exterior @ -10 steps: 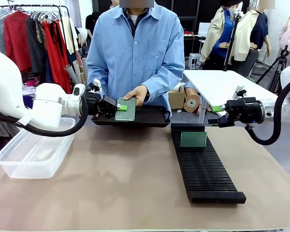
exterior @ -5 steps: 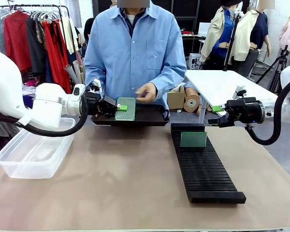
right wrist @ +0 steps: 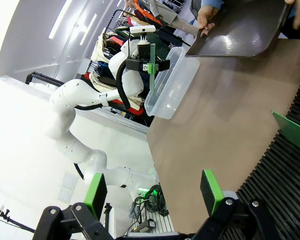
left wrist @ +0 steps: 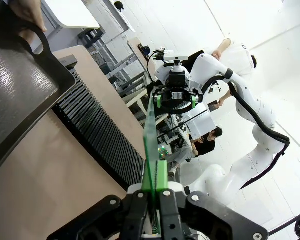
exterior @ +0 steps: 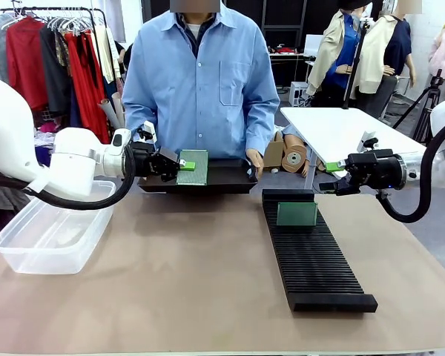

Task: Sort PCBs into racks and boxes based on the side picked up.
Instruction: If the short side of the Blank PCB is picked up, insert it into the PCB Rack ; if the long side is picked up, place it in the Organizing box.

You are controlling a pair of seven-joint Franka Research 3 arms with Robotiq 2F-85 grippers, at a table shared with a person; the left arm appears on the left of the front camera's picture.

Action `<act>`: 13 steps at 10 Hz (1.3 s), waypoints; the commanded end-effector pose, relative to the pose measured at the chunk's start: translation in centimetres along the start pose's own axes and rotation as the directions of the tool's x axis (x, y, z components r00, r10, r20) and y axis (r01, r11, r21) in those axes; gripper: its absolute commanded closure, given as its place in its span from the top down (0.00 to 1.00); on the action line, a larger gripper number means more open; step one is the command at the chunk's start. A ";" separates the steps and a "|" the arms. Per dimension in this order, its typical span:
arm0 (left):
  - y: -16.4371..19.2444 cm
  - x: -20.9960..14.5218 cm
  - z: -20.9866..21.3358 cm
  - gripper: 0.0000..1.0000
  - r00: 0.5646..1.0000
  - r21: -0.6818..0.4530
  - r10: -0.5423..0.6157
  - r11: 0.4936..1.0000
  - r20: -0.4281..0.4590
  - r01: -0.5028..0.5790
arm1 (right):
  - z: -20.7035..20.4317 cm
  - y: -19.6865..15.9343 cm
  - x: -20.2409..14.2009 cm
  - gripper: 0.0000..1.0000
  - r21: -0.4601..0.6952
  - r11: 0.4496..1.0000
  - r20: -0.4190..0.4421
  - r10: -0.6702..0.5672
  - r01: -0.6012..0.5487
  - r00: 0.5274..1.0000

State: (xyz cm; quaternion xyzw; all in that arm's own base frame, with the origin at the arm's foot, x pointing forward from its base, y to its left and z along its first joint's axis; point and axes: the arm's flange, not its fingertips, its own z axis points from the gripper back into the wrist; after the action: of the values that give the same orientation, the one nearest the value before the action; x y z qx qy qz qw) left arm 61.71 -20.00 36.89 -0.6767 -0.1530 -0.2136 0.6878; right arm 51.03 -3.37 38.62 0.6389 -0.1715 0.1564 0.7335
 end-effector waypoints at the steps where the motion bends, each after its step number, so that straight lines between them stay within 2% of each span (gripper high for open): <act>1: 0.0 0.0 0.0 0.00 1.000 0.000 0.000 1.000 0.000 0.000 | -0.1 0.0 0.4 1.00 0.002 1.000 0.011 0.024 -0.024 1.000; 4: -1.5 0.3 2.7 0.00 0.999 -0.026 0.020 0.999 0.033 -0.019 | -0.1 0.0 0.4 1.00 0.002 1.000 0.011 0.024 -0.024 1.000; 7: -4.5 -0.2 7.7 0.00 0.996 -0.016 0.056 0.998 0.068 -0.055 | -0.1 0.0 0.4 1.00 0.002 1.000 0.011 0.024 -0.024 1.000; 8: -5.0 -0.6 9.0 0.00 0.995 -0.025 0.089 0.996 0.045 -0.088 | -0.1 0.0 0.4 1.00 0.002 1.000 0.011 0.024 -0.024 1.000; 11: -6.3 -2.2 14.5 0.00 0.980 0.141 0.192 0.973 -0.057 -0.182 | -0.1 0.0 0.4 1.00 0.002 1.000 0.011 0.024 -0.024 1.000; 13: -7.5 -2.8 18.5 0.00 0.961 0.325 0.269 0.916 -0.066 -0.234 | -0.1 0.0 0.4 1.00 0.002 1.000 0.011 0.024 -0.024 1.000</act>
State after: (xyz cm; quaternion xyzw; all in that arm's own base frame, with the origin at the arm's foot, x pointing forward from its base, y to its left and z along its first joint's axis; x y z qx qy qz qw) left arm 57.72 -1.99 41.44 -0.5929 -0.0794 -0.1415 0.7888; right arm 51.03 -3.40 38.60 0.6388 -0.1717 0.1562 0.7335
